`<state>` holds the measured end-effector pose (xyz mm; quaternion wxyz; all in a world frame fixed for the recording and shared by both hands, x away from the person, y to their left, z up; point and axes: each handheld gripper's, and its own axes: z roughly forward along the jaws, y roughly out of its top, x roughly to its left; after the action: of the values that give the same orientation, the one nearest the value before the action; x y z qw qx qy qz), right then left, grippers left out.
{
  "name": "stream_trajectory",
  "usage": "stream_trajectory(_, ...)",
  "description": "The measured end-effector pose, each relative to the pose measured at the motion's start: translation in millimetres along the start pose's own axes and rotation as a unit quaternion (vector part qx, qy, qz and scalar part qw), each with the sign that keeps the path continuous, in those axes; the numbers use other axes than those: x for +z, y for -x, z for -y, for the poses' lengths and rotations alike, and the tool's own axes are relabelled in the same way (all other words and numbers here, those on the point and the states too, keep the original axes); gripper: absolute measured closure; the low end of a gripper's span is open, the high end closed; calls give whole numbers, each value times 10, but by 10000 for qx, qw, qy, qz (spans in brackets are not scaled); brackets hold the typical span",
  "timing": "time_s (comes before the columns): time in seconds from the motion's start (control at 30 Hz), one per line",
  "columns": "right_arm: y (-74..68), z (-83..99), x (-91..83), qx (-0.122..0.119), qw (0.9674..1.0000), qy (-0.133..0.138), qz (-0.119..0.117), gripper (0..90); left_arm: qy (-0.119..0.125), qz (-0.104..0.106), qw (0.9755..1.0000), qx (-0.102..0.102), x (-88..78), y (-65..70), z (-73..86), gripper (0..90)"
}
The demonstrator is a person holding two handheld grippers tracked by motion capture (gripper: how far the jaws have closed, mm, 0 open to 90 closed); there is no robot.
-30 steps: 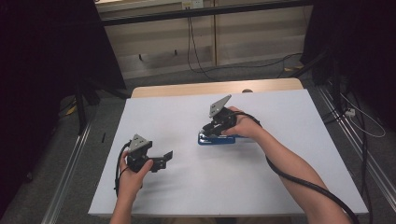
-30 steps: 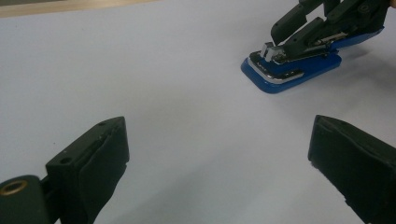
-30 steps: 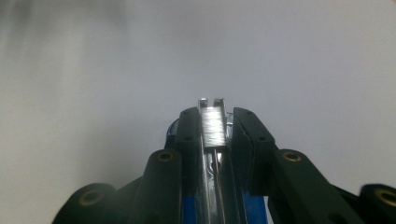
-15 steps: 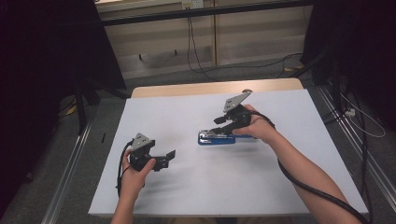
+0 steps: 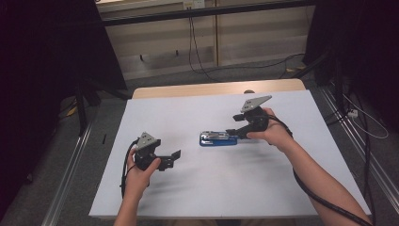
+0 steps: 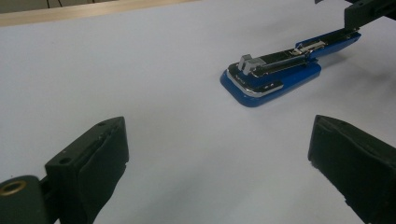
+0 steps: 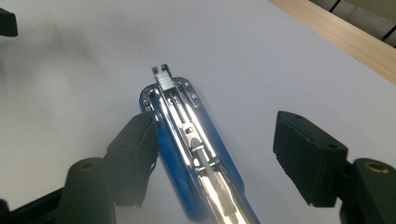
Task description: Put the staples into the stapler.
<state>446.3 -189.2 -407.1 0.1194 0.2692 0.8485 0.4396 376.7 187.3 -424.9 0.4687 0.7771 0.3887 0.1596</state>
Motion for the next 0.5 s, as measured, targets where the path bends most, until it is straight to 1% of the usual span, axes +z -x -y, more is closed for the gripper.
stream_trajectory(0.07,-14,26,-38,49,10000,28,61,274,-11,11,10000,22,-2,0,-4,54)
stream_trajectory(0.13,-23,54,-69,28,9999,-16,160,255,12,11,10000,19,-1,1,-12,54)
stream_trajectory(0.2,-37,80,-92,29,9997,-4,223,233,22,22,10000,18,0,5,-17,54)
stream_trajectory(0.27,-53,107,-113,79,9995,13,314,214,12,44,10000,26,2,11,-18,54)
stream_trajectory(0.43,-78,184,-163,205,9989,23,410,175,7,54,10000,28,7,23,-29,54)
stream_trajectory(0.5,-79,206,-188,274,9985,81,460,160,1,60,10000,34,12,29,-33,54)
